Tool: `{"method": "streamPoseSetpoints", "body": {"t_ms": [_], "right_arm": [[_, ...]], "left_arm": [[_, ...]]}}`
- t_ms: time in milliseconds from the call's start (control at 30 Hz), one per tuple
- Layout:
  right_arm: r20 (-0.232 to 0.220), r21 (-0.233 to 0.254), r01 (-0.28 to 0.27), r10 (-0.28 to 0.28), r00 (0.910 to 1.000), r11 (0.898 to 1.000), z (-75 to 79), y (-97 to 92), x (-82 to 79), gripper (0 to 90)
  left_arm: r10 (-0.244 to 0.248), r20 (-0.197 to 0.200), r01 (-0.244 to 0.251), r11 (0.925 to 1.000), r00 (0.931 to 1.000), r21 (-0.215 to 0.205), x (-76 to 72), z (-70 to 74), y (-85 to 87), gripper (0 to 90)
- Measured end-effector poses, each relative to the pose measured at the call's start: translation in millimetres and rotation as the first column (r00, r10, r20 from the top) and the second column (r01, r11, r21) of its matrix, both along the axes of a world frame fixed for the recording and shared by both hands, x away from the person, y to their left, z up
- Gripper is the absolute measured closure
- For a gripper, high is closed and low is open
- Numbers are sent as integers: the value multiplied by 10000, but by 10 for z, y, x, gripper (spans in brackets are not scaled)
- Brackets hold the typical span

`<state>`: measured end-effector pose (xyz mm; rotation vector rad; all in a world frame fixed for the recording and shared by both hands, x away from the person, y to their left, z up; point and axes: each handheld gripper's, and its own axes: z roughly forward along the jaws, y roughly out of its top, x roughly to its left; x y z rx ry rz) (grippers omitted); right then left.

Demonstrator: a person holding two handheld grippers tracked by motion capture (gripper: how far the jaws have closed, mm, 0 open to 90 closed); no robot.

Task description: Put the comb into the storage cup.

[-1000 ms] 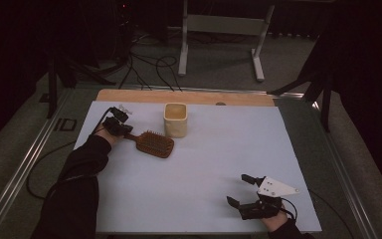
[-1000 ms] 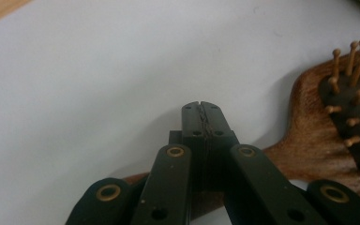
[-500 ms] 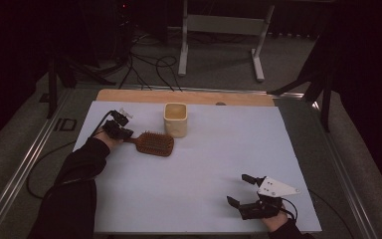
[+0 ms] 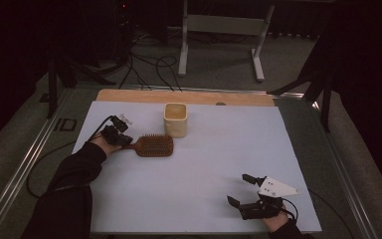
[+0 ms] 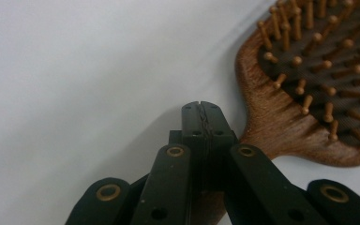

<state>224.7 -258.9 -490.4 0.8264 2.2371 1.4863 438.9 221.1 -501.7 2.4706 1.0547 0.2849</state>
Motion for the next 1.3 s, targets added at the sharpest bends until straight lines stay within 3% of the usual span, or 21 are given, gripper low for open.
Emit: {"method": "streamPoseSetpoints", "body": {"t_ms": [467, 833, 1133, 1300], "right_arm": [[42, 18, -1, 1, 10000, 10000, 14, 8, -9, 94], [52, 6, 16, -16, 10000, 10000, 17, 6, -9, 94], [67, -2, 32, -32, 10000, 10000, 23, 6, -14, 94], [65, 10, 41, -41, 10000, 10000, 22, 6, -12, 94]], "left_arm": [[-453, -327, 456, 9989, 9984, 84, -320, 26, -35, 900], [-973, -672, 981, 9951, 9930, 83, -523, 47, -100, 900], [-909, -982, 910, 9958, 9910, -35, -598, 56, -94, 900], [-580, -1002, 605, 9979, 9933, 220, -602, 71, -61, 900]]}}
